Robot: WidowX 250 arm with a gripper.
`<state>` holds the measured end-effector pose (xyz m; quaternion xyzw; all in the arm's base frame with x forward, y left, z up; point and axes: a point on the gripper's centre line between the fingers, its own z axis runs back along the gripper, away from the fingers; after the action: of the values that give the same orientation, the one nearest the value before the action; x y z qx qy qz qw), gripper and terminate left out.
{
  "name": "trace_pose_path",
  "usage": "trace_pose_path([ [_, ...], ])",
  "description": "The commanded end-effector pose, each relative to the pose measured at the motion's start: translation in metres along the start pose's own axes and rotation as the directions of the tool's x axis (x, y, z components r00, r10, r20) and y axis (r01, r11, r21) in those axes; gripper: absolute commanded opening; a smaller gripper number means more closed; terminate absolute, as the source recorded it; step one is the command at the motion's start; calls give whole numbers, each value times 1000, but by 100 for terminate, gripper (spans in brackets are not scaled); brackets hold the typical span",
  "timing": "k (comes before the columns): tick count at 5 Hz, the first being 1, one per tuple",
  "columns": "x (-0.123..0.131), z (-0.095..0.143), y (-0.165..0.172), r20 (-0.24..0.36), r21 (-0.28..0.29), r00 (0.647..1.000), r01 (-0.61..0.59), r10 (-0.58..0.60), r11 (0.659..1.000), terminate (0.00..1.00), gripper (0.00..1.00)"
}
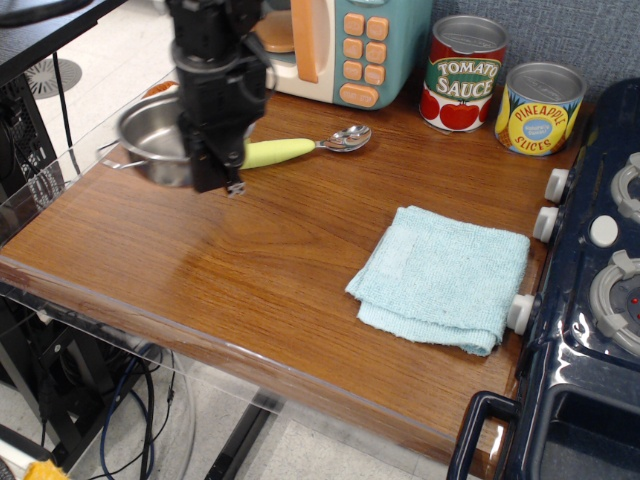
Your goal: Slide the silver pot to the bottom left corner of the table.
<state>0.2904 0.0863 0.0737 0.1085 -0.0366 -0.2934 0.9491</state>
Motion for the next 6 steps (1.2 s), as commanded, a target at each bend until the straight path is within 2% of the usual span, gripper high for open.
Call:
trace_pose_path([
  [1,-2,-14,-7,-102,-46,995,-3,-2,999,0,0],
  [2,-3,-24,-4,-62,-71,998,-5,0,997,0,0],
  [3,-3,-33,0,-67,-84,998,4,-9,996,0,0],
  [4,-3,-32,0,-66,-95,998,8,-15,995,0,100],
  [6,0,-29,1,-90,-102,995,28,-37,994,0,100],
])
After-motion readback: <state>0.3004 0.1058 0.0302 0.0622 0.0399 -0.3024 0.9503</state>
